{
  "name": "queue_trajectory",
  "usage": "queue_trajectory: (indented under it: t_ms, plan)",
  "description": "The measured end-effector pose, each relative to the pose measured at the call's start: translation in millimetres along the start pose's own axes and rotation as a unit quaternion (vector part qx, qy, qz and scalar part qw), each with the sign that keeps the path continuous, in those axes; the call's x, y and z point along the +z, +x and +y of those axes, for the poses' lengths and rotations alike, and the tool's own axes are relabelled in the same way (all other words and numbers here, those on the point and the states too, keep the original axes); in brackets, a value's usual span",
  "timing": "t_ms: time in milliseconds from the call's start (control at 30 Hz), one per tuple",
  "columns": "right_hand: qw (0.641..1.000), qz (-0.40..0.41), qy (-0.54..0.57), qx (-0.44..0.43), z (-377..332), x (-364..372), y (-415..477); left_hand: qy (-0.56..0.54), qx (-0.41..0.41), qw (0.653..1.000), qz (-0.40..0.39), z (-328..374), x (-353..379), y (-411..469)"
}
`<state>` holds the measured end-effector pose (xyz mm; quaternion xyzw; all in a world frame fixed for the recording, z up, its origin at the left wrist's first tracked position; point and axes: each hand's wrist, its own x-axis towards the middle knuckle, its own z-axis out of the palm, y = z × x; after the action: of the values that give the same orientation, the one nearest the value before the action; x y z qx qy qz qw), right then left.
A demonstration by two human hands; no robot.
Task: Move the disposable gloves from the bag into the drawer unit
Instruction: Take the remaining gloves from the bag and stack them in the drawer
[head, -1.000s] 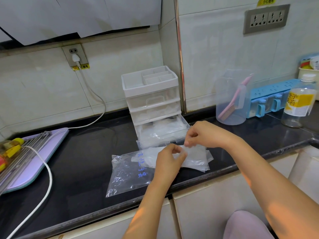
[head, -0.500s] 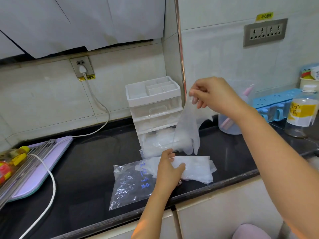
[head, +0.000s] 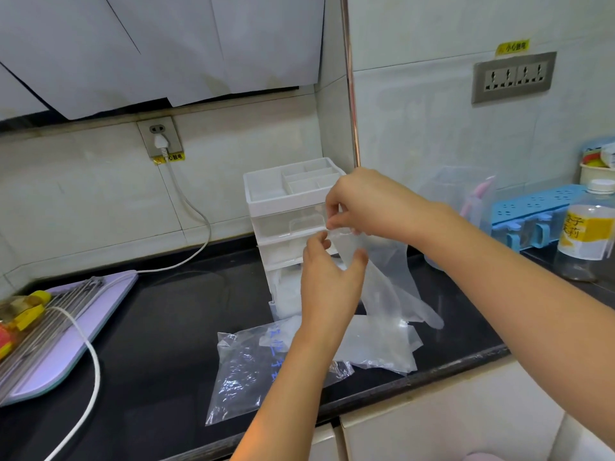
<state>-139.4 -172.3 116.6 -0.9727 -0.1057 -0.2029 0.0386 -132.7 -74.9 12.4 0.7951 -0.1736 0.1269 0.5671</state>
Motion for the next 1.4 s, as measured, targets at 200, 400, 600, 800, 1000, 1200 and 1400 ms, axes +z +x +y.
queue_trajectory:
  t_ms: [200, 400, 600, 800, 1000, 1200, 1400]
  plan:
    - [0.999, -0.027, -0.017, 0.007, 5.8, 10.0, 10.3, 0.014, 0.011, 1.0, -0.002, -1.2, 5.2, 14.5]
    - [0.998, -0.043, 0.047, 0.028, 17.5, 13.5, 19.5, 0.123, -0.003, 0.992, -0.025, -22.7, -0.7, 36.2]
    - [0.99, -0.1, 0.081, 0.063, 43.8, 5.5, 28.0, 0.186, 0.008, 0.981, -0.058, -39.4, -24.5, 53.4]
    - [0.984, -0.143, 0.083, 0.067, 55.3, 13.9, 55.3, 0.258, 0.127, 0.958, 0.016, -43.5, -44.0, 85.8]
    - [0.975, 0.116, 0.183, 0.041, 58.8, 33.7, 71.6, 0.293, 0.223, 0.922, 0.117, -34.2, -80.5, 113.0]
    - [0.964, 0.166, 0.205, -0.027, 85.8, 79.2, 32.4, 0.311, 0.319, 0.895, 0.029, -42.6, -93.2, 73.8]
    - [0.992, -0.019, 0.115, 0.04, 93.3, 134.8, 25.0, 0.306, 0.124, 0.921, -0.206, -80.6, -63.3, 86.6]
